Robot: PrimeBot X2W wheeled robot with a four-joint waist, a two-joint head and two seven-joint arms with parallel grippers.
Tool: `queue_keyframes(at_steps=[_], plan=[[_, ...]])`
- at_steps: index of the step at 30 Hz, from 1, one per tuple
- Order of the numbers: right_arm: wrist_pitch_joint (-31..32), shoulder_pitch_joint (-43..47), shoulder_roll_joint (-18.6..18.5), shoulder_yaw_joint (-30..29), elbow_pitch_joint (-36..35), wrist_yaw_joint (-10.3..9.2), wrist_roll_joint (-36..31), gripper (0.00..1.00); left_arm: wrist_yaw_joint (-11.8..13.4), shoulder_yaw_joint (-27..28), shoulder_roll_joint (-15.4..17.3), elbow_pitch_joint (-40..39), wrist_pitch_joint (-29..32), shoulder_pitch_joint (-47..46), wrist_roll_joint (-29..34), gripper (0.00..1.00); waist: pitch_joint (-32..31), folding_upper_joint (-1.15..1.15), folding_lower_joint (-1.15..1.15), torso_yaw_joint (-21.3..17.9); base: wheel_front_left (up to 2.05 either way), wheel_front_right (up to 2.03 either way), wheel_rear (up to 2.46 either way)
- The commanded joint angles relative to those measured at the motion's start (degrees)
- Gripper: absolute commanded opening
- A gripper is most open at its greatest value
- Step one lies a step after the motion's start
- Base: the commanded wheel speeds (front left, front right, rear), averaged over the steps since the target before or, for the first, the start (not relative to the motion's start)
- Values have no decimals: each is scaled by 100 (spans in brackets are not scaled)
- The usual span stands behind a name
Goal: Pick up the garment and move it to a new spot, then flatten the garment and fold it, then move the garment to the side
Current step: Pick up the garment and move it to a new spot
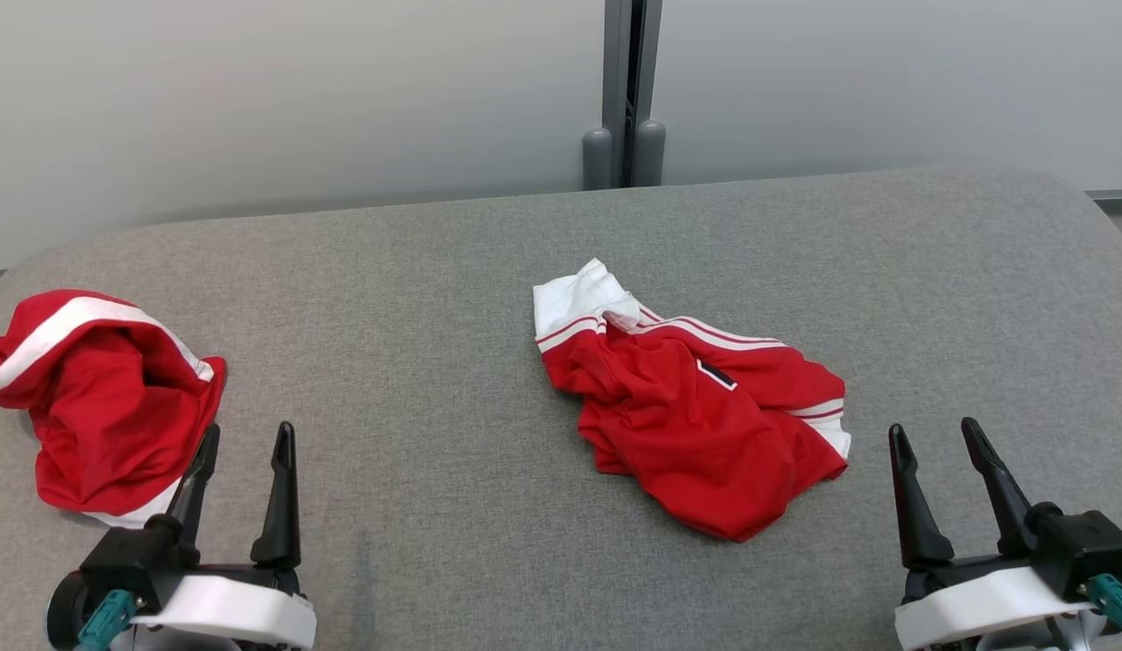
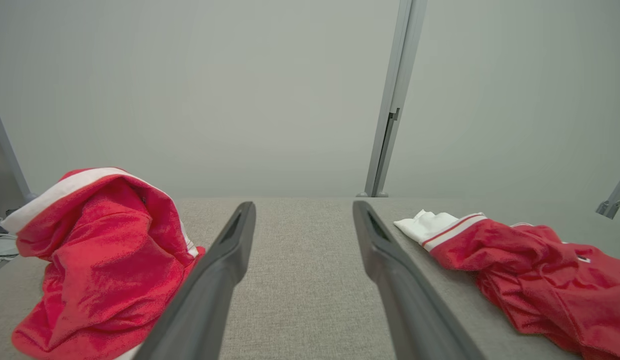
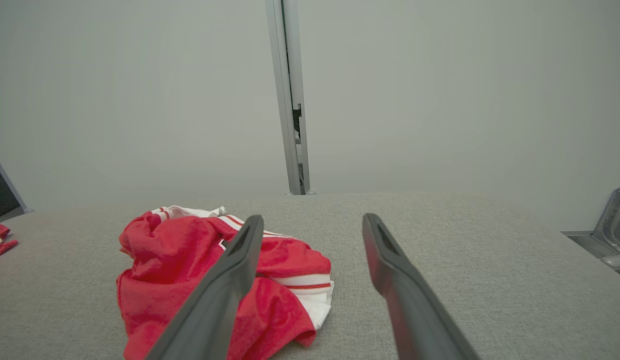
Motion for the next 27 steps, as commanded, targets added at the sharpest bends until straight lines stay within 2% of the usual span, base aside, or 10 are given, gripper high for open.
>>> queue_keyframes(at_steps=[1, 27], plan=[[-30, 9, -22, -20, 5, 9, 5, 100, -18, 35, -6, -22, -11, 96, 46, 100, -2, 0, 0, 3, 0, 0, 0], [-30, 32, -21, -22, 149, 9, 16, 100, -98, 195, -179, -187, -11, 316, 328, 100, -47, 0, 0, 88, 0, 0, 0]])
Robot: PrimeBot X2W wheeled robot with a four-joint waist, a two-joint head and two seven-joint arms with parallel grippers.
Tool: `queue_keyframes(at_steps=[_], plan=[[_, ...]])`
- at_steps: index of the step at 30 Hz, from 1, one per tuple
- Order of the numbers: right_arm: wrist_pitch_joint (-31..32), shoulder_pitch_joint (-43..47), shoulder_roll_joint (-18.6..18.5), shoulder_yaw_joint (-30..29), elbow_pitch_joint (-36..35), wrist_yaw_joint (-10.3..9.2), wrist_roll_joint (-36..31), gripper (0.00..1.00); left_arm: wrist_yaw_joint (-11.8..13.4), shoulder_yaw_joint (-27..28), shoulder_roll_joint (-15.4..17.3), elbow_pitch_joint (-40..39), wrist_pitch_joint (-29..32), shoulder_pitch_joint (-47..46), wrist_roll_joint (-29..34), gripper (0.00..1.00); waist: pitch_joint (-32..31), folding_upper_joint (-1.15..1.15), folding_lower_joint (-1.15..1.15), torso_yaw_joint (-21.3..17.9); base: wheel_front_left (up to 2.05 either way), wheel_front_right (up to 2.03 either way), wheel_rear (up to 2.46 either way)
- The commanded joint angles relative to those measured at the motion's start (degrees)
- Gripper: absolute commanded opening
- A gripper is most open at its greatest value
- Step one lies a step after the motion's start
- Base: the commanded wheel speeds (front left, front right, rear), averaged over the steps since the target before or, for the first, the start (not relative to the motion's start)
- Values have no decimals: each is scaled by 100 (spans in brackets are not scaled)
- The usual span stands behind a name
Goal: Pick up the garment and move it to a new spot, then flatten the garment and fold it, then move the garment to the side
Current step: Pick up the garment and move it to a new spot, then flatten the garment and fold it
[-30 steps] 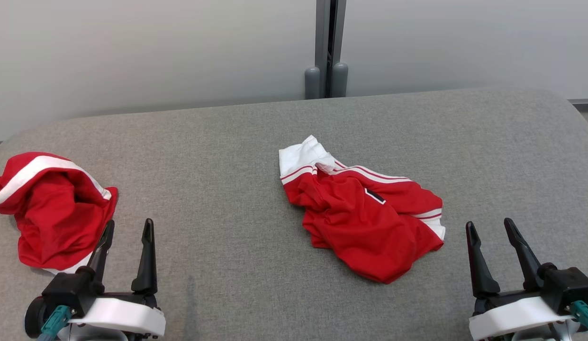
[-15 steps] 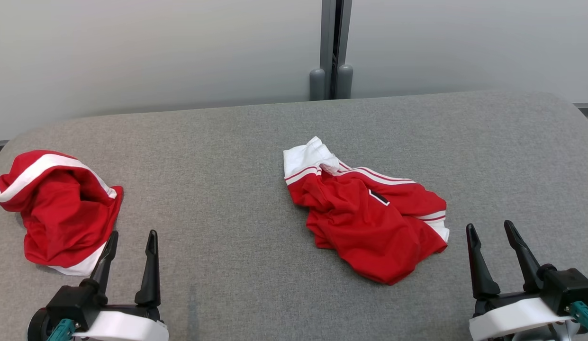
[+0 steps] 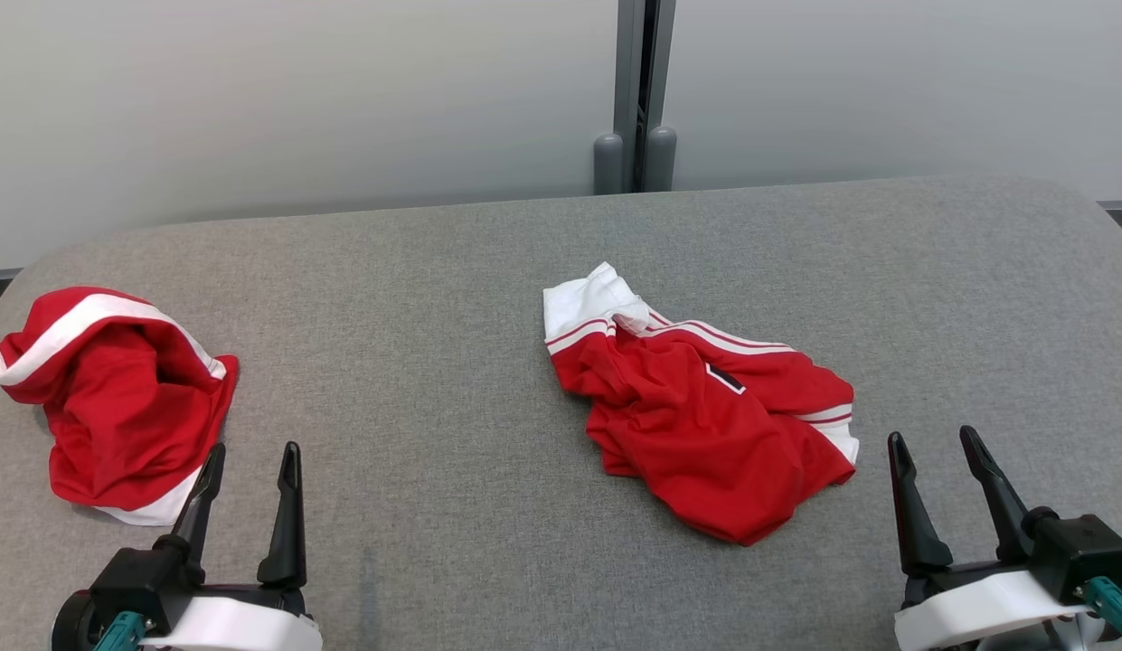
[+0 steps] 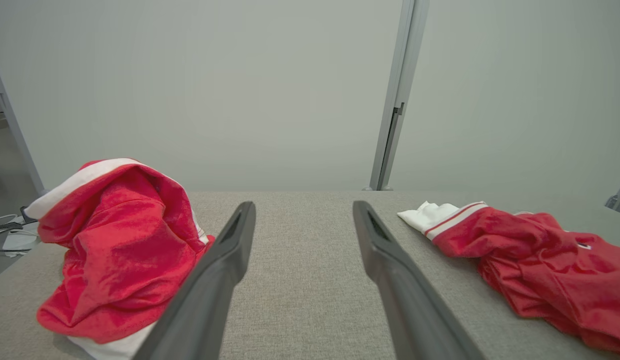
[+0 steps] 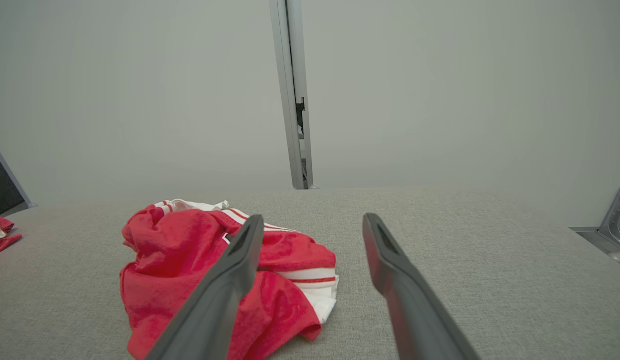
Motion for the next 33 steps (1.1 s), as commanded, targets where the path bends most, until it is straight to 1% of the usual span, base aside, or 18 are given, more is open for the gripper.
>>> queue_keyframes(at_steps=[1, 8, 15, 23, 28, 33], plan=[[-30, 26, -21, -15, 7, 9, 13, 100, -20, 33, 2, -12, -11, 23, 31, 100, 2, 0, 0, -2, 0, 0, 0], [-30, -136, -38, 68, 39, 10, 18, 100, -30, 15, -29, -15, -11, 15, 23, 100, 27, 0, 0, 2, 0, 0, 0], [11, -626, -267, 273, 371, 10, -48, 100, -46, -80, -47, 38, -11, -155, 17, 100, 130, 0, 0, 70, 0, 0, 0], [258, -1576, -644, 498, 1273, 5, 75, 100, -73, -184, -76, 94, -11, -303, -17, 100, 334, 0, 0, 222, 0, 0, 0], [425, -2052, -883, 638, 1971, 5, 148, 100, -92, -238, -87, 119, -11, -445, -34, 100, 491, 0, 0, 346, 0, 0, 0], [486, -2485, -1044, 813, 2697, 5, 361, 100, -125, -283, -96, 171, -11, -613, -41, 100, 670, 0, 0, 489, 0, 0, 0]])
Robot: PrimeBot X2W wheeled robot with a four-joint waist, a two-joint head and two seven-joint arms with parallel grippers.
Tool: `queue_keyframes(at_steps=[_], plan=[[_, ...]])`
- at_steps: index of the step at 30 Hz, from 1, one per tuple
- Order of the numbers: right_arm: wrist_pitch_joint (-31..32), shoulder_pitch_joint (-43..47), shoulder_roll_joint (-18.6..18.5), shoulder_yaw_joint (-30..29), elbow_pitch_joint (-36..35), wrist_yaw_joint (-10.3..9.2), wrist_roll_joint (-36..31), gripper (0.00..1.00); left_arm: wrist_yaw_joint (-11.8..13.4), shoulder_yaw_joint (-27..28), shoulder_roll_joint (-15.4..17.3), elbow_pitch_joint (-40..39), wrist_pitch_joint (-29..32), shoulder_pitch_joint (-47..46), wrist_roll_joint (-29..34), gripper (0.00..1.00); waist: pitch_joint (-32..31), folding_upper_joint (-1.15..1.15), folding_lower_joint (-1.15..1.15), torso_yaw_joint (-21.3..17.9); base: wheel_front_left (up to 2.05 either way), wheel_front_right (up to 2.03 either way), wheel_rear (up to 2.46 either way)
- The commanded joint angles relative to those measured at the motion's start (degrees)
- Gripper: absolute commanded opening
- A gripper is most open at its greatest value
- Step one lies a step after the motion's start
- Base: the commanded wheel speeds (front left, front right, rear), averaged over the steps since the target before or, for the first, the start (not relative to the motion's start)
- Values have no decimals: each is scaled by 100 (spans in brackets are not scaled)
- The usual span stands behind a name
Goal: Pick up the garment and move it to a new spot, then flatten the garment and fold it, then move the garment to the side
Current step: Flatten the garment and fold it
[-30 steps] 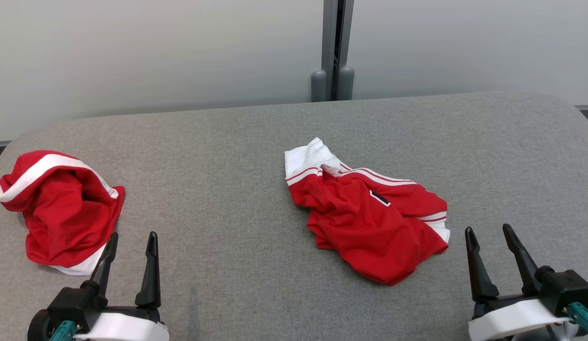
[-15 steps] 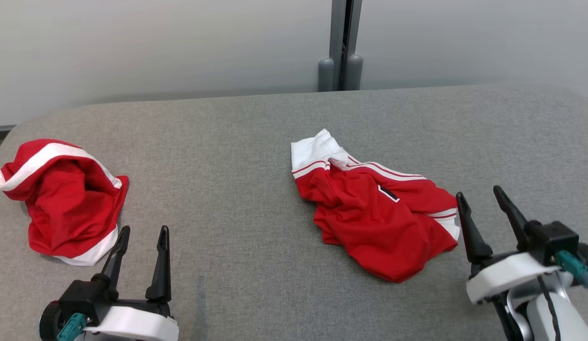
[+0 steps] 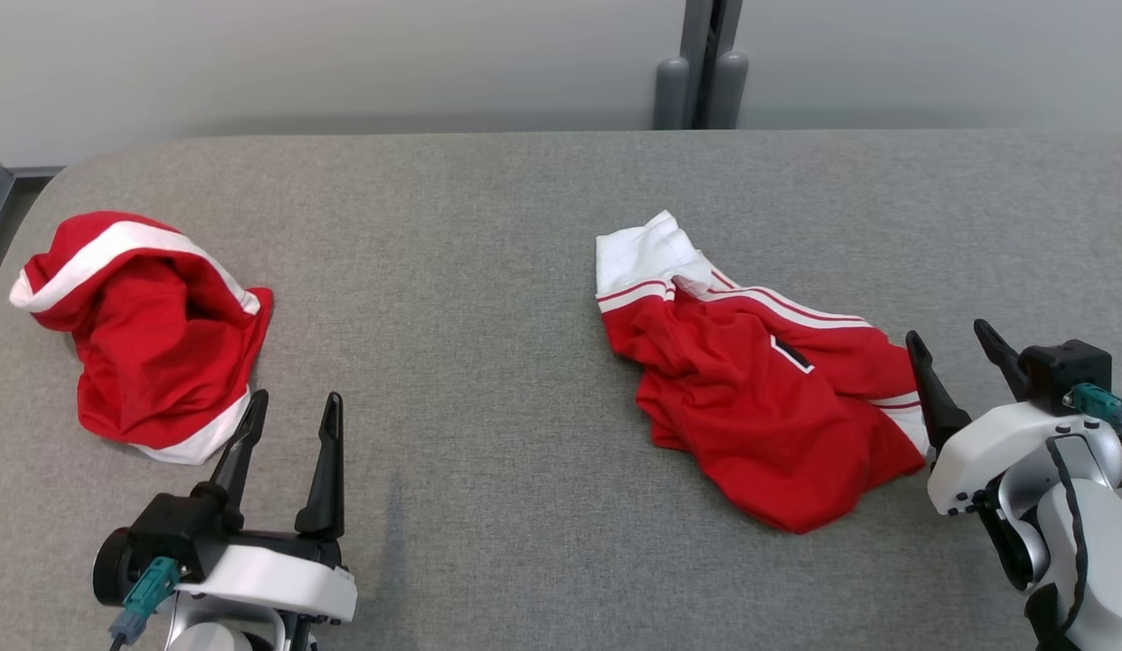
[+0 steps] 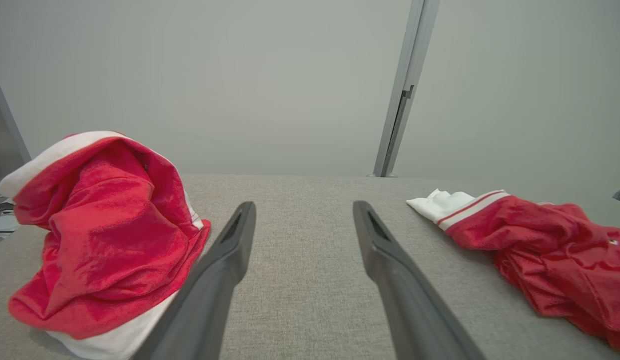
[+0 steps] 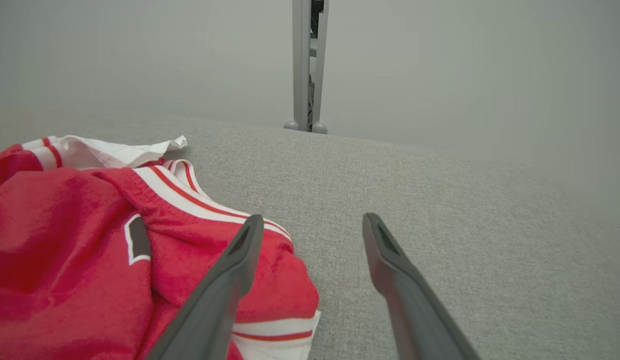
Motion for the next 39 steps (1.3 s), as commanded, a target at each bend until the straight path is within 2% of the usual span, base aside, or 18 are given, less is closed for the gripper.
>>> queue_keyframes(at_steps=[1, 11, 12, 13, 14, 21, 27, 34, 35, 39], plan=[[42, -132, -59, 70, 192, 1, 73, 100, -28, -3, 17, 21, -11, -134, -31, 100, 88, 0, 0, 87, 0, 0, 0], [131, -545, -82, 644, 1414, 1, 630, 100, -72, -42, 5, 120, -11, -325, -26, 100, 211, 0, 0, 246, 0, 0, 0], [190, -565, -52, 702, 1503, 1, 743, 86, -78, -36, 4, 124, -11, -338, -28, 100, 219, 0, 0, 256, 0, 0, 0], [227, -586, -30, 759, 1581, 1, 861, 20, -78, -34, 4, 132, -11, -342, -27, 100, 223, 0, 0, 265, 0, 0, 0], [235, -621, -36, 819, 1629, 1, 952, 0, -83, -32, 3, 137, -11, -344, -24, 100, 229, 0, 0, 273, 0, 0, 0], [-14, -866, -184, 1164, 1799, 1, 1427, 0, -95, 8, -1, 160, -11, -366, -14, 100, 234, 0, 0, 271, 0, 0, 0], [-284, -1061, -416, 1171, 1804, 1, 1671, 0, -100, 79, -1, 189, -11, -324, -5, 100, 164, 0, 0, 185, 0, 0, 0], [-450, -1320, -1002, 1022, 1616, 1, 1843, 0, -113, 139, -1, 206, -11, -227, 27, 100, -43, 0, 0, 12, 0, 0, 0], [-463, -1383, -1214, 951, 1506, 1, 1828, 0, -112, 144, -2, 201, -11, -196, 28, 100, -109, 0, 0, -33, 0, 0, 0], [-480, -1495, -1618, 778, 1204, 1, 1740, 0, -120, 156, -1, 180, -11, -127, 39, 100, -214, 0, 0, -114, 0, 0, 0]])
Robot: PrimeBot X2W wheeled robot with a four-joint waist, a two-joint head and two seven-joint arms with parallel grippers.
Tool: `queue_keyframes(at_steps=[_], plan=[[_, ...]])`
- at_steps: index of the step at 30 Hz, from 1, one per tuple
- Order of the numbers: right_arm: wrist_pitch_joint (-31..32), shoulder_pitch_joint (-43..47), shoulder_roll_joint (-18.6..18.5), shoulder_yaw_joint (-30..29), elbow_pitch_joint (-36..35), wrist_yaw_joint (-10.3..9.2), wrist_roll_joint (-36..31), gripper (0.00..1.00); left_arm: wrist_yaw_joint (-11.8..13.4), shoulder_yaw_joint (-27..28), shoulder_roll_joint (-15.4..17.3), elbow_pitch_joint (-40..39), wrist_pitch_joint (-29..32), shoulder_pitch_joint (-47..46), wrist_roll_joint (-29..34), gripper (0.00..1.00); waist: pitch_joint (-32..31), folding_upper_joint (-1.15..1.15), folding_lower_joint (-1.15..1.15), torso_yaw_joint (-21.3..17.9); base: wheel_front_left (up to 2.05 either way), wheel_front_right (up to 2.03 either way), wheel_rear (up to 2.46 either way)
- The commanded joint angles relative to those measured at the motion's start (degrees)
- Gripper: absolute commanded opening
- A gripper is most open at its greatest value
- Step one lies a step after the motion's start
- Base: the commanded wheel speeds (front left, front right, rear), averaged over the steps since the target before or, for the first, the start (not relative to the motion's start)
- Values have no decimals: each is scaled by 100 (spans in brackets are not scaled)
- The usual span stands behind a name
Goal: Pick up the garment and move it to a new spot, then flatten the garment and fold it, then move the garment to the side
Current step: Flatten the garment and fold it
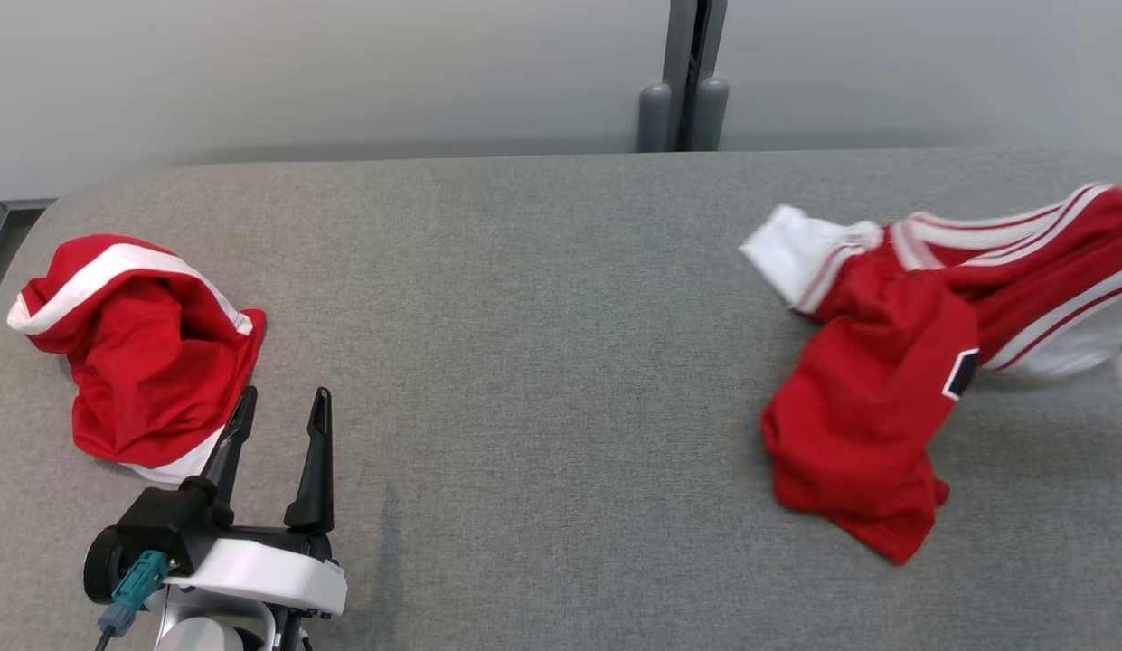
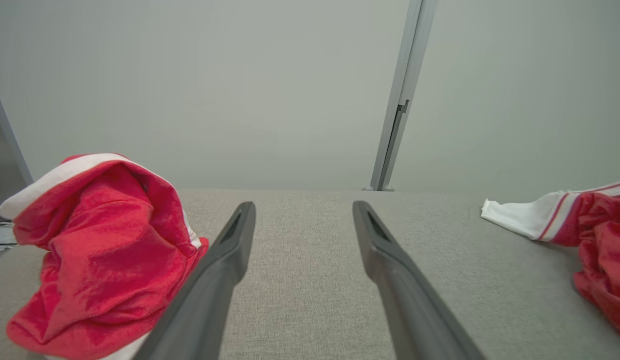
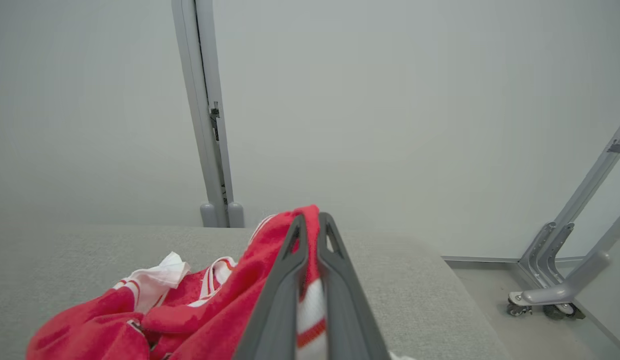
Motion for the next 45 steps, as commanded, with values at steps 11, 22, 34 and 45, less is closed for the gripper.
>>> queue_keyframes(at_steps=[11, 22, 34, 45], plan=[[297, -618, -839, -524, -1120, 0, -498, 0, -30, 9, 17, -39, -11, 117, 27, 100, -199, 0, 0, -133, 0, 0, 0], [881, -190, 75, -255, -2443, 0, -846, 0, -16, -113, 16, -1, -11, 162, -128, 100, -304, 0, 0, 22, 0, 0, 0], [801, -2, 1447, 712, -2446, 0, -712, 0, 26, -306, 15, 55, -11, 6, -210, 100, -271, 0, 0, 565, 0, 0, 0], [501, 207, 2362, 2030, -1816, 0, -451, 0, -1, -431, 16, 151, -11, -33, -277, 100, -235, 0, 0, 1027, 0, 0, 0]])
